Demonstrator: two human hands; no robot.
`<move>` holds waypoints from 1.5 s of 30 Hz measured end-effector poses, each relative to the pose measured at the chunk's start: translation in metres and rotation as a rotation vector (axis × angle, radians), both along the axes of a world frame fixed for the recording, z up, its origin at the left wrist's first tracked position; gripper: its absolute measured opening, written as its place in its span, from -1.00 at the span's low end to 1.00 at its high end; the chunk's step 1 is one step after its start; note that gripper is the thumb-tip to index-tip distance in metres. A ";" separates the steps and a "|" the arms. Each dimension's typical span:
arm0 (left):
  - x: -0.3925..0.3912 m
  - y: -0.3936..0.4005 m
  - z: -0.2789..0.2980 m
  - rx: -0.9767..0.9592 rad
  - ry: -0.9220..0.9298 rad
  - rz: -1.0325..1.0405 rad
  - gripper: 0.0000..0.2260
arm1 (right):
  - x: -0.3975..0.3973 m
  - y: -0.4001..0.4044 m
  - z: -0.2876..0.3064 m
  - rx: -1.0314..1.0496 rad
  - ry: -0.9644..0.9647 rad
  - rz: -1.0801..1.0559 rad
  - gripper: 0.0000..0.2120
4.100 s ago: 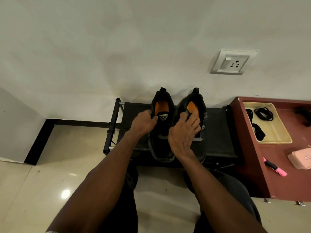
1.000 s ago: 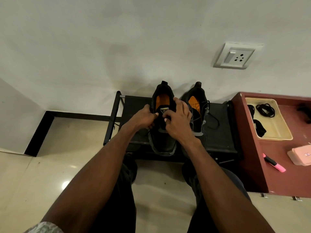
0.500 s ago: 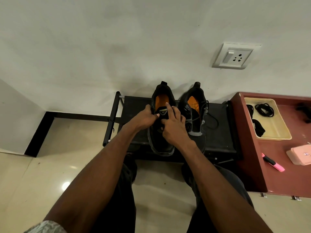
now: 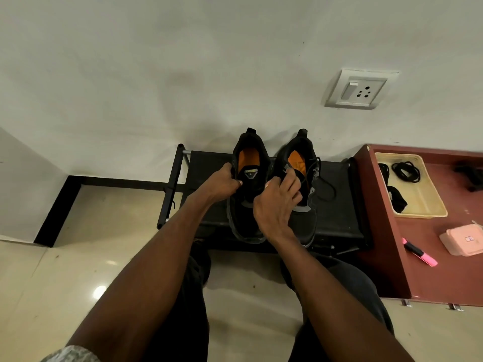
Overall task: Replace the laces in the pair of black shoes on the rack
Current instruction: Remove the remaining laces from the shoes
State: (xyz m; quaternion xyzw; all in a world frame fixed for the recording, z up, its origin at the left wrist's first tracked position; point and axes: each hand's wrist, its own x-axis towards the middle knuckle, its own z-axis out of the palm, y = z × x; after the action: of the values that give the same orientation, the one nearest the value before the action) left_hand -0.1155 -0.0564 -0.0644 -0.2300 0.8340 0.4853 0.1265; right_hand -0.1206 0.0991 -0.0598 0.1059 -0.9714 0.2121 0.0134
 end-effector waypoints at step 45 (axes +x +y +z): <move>-0.001 0.002 0.001 -0.035 -0.013 0.005 -0.73 | -0.057 0.034 0.035 -0.659 0.414 -0.367 -0.86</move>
State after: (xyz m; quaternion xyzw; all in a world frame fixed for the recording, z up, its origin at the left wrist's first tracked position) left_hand -0.1161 -0.0548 -0.0633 -0.2374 0.8410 0.4695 0.1265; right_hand -0.1772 0.1334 -0.0245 -0.0384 -0.8312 0.4796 0.2787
